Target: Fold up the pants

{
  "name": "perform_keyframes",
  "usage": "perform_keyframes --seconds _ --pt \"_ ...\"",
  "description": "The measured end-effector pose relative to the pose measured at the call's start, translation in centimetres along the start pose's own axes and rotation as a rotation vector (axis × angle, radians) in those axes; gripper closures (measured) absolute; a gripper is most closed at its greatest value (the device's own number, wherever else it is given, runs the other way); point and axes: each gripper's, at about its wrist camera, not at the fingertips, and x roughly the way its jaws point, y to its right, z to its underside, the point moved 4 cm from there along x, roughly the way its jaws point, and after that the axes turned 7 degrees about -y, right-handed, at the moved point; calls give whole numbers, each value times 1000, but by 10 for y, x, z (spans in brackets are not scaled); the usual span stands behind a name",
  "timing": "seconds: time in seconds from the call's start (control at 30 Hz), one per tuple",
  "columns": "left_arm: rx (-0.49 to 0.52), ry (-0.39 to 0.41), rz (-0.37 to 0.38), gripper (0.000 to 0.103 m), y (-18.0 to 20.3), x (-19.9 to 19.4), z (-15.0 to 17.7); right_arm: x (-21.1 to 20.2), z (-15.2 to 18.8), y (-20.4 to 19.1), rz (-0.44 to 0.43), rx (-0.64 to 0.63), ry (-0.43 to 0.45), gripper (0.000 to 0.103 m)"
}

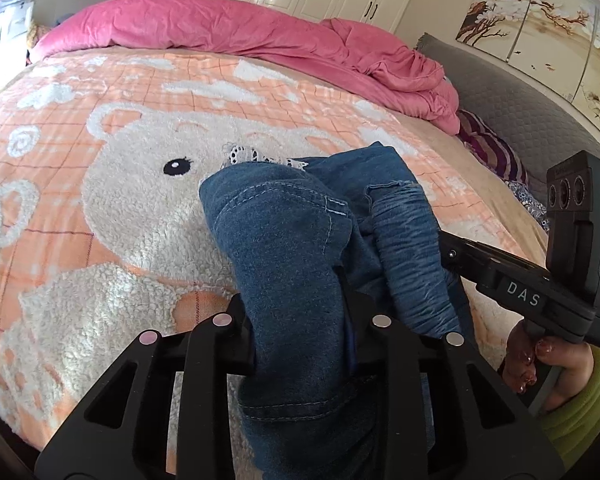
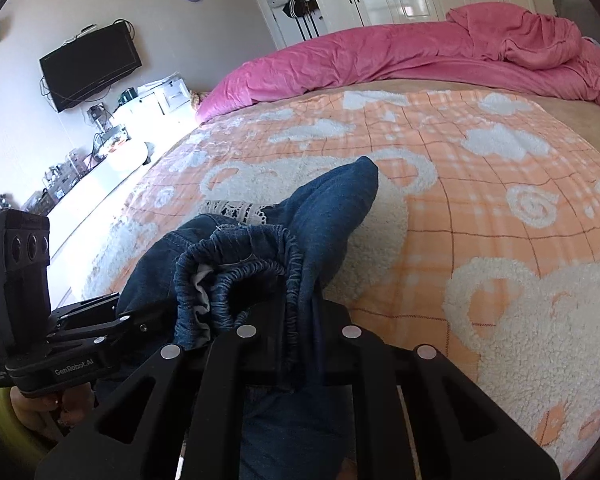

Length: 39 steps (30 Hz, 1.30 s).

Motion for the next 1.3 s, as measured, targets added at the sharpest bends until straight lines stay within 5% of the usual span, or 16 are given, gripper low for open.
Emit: perform_keyframes --seconds 0.43,0.87,1.3 --pt "16 64 -31 81 -9 -20 -49 7 -59 -28 2 -106 40 93" --pt "23 97 -83 81 -33 5 -118 49 -134 -15 43 -121 78 93" --pt "15 4 -147 81 -60 63 -123 116 -130 28 111 -29 -57 93"
